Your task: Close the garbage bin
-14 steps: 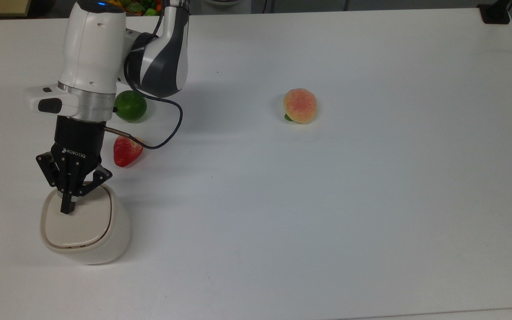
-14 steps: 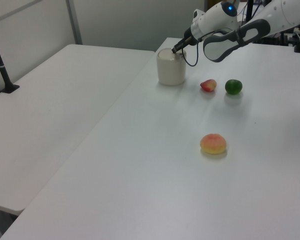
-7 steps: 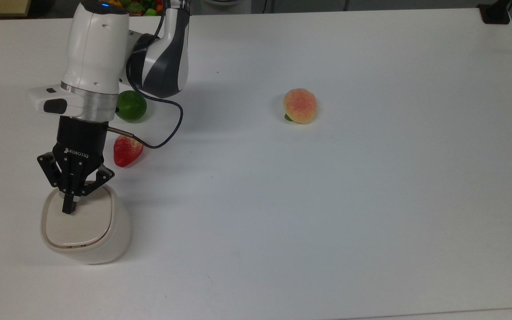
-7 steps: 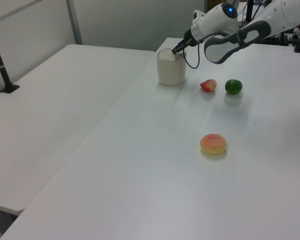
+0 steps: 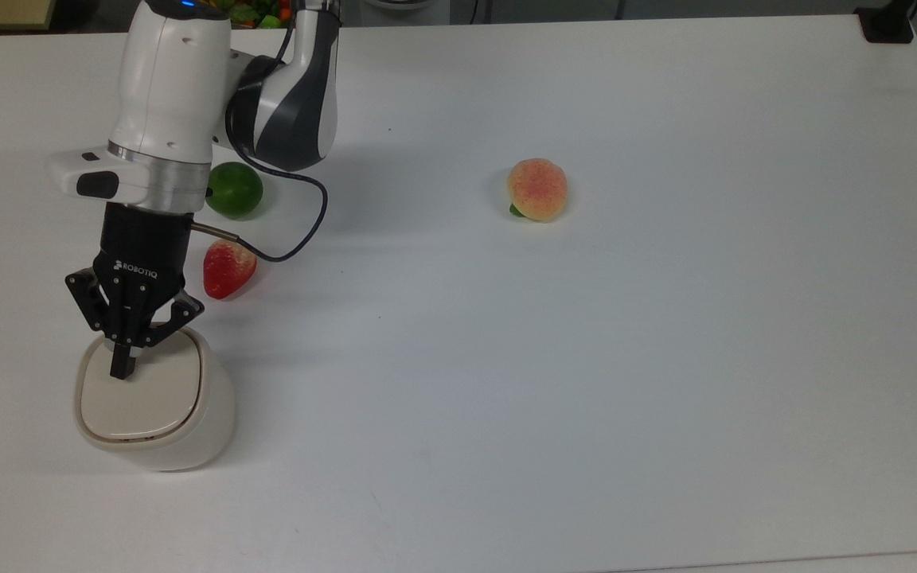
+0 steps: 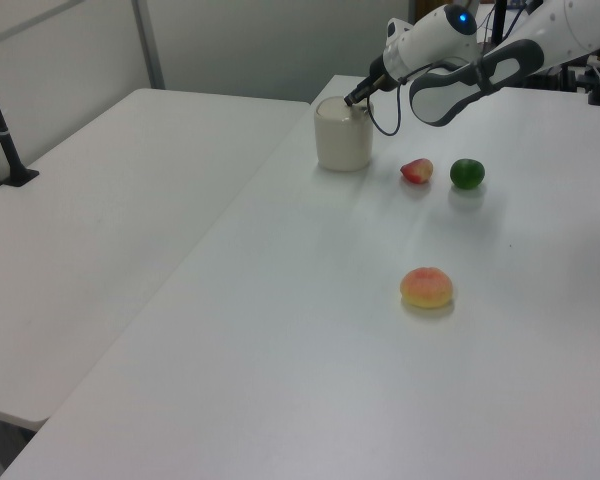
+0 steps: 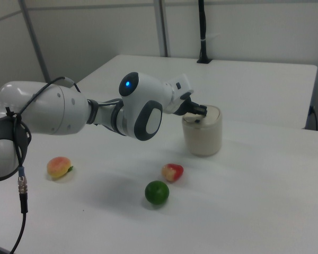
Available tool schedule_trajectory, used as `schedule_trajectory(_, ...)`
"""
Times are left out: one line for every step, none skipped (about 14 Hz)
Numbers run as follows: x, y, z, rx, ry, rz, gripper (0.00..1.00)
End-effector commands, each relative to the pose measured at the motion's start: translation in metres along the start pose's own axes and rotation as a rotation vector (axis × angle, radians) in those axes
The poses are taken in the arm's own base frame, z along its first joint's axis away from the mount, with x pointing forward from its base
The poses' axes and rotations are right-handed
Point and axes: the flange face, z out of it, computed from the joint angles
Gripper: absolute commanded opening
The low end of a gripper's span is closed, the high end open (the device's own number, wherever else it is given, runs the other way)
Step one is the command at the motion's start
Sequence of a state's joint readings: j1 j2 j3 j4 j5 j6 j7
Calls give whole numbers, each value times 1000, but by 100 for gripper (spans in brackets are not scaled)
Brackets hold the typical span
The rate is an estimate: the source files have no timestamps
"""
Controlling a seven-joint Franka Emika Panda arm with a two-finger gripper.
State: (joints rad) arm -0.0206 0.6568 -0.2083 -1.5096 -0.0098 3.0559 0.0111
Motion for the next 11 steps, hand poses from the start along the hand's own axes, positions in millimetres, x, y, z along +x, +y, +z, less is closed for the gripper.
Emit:
schedule_trajectory(16,6,-37,10,-31,36,0)
schedule_trajectory(24,8,-46,11,-50,42,0)
schedule_trajectory(31,11,-56,12,-72,46,0)
schedule_trajectory(37,12,-65,17,-92,58,0)
schedule_trajectory(42,12,-73,23,-114,68,0)
schedule_trajectory(45,11,-81,30,-145,72,5)
schedule_trajectory(48,10,-90,38,-181,84,13)
schedule_trajectory(49,7,-98,48,-229,100,22)
schedule_trajectory(52,4,-107,58,-275,112,33)
schedule_trajectory(52,-3,-115,70,-326,120,41)
schedule_trajectory(54,-5,-127,75,-372,131,55)
